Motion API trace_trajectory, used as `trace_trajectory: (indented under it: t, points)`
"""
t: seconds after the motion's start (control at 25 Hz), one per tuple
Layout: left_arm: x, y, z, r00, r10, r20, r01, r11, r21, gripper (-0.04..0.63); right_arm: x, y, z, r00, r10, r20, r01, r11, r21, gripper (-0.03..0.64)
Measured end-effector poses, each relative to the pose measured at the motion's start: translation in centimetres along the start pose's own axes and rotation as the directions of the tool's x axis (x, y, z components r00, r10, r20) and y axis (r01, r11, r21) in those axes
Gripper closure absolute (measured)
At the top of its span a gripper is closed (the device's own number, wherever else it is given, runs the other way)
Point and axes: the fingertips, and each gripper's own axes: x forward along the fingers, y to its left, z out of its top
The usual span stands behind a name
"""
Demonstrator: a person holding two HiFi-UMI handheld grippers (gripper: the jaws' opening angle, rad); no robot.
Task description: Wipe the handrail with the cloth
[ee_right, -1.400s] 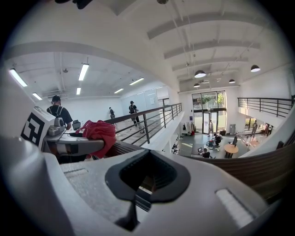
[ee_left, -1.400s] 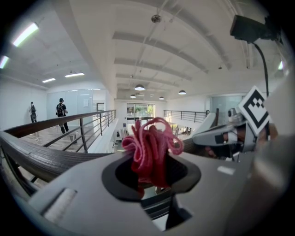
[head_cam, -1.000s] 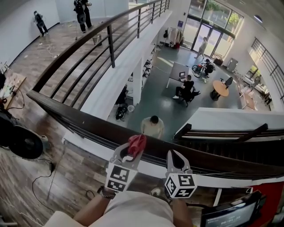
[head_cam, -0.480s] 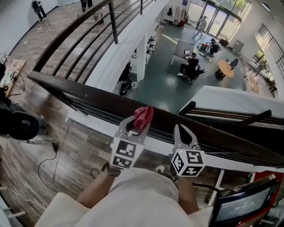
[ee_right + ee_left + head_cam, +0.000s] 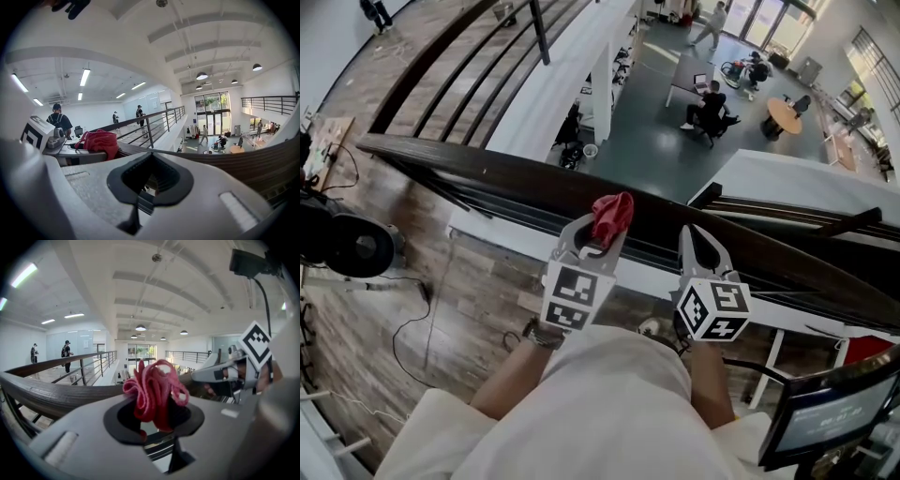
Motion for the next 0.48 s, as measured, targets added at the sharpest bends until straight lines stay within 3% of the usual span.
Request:
trace_trajectory:
  t: [0.48]
  points:
    - [-0.24,0.19,-0.58,1.0,0.017,-0.02,-0.017,1.0,-0.023,0.466,0.26,0.46,-0.01,0.998,0.051,0.022,-0.05,0.999,-0.014,0.614]
